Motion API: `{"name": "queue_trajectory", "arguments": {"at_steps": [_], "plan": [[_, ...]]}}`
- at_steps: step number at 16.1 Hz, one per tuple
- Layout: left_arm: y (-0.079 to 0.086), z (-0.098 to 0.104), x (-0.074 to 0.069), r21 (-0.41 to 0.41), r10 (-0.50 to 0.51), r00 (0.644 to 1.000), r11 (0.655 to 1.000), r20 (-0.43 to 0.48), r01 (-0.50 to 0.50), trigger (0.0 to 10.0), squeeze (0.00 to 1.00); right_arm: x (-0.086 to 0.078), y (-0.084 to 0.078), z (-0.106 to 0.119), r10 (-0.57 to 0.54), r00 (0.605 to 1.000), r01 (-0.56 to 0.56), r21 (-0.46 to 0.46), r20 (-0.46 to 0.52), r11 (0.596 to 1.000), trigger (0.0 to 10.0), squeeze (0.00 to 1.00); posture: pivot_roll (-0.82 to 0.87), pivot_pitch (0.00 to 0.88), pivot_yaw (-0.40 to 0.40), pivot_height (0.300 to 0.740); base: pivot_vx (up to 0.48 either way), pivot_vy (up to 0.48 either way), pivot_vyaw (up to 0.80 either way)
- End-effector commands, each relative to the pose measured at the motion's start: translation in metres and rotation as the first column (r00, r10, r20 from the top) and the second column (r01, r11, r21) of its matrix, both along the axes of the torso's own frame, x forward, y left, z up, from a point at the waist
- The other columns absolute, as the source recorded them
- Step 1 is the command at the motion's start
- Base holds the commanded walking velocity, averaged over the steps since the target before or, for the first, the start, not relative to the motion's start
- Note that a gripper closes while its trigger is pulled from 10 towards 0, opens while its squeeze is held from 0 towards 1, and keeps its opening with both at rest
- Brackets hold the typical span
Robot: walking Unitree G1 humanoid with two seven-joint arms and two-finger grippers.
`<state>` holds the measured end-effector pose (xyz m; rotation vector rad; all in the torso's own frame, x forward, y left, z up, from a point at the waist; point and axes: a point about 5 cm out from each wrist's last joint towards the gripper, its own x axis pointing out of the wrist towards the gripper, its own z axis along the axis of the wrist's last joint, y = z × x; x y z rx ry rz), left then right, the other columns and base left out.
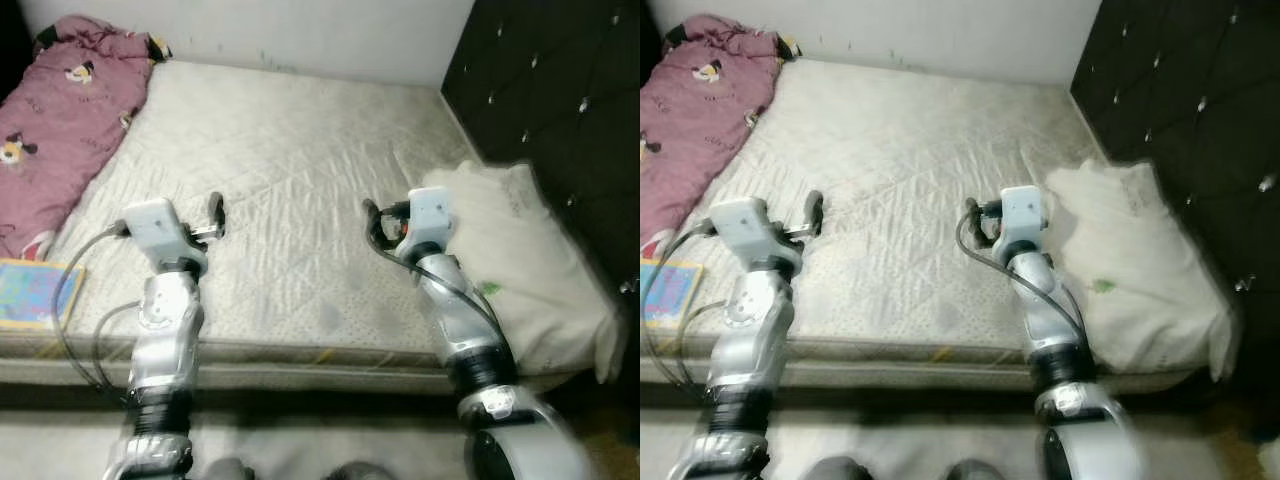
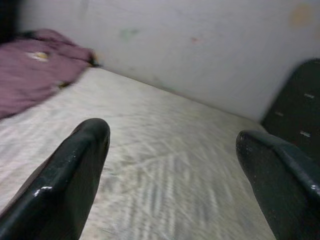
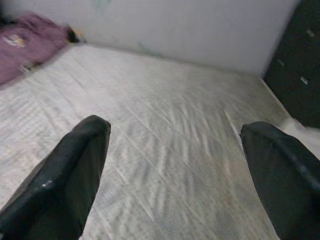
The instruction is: Clean up the room
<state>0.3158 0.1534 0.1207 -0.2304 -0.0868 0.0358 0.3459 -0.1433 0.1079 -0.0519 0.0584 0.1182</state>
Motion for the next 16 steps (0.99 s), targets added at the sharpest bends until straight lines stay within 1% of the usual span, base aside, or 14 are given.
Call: {"name": "queue_trajectory", "arguments": {"at_steps": [1,7,10,16], "plan": [[0.0057,0.0028,0.0007,0.011,0.017,1.000,1.000,0.012,-0.017,10.0,0.00,0.0034,0.0038,0.0076,0.010,1.000,-0.010,0.011,0.021,1.000,10.0,0.00,0.04,0.000,-0.092,0.740,0.000,0.000,0.00],[0.0057,0.0056,0.0001,0.016,0.003,0.999,1.000,0.033,-0.003,10.0,0.00,0.0042,0.0039,0.0082,0.007,1.000,-0.008,0.012,0.025,1.000,10.0,0.00,0.04,0.000,-0.092,0.740,0.000,0.000,0.00],[0.0051,0.0066,-0.0002,0.014,-0.008,0.999,1.000,0.043,0.008,10.0,0.00,0.0044,0.0040,0.0083,0.006,1.000,-0.006,0.013,0.025,1.000,10.0,0.00,0.04,0.000,-0.091,0.740,0.291,0.000,0.00],[0.0041,0.0074,-0.0006,0.013,-0.018,0.999,1.000,0.048,0.017,10.0,0.00,0.0043,0.0040,0.0081,0.004,1.000,-0.005,0.015,0.025,1.000,10.0,0.00,0.04,0.000,-0.091,0.740,0.376,0.000,0.00]]}}
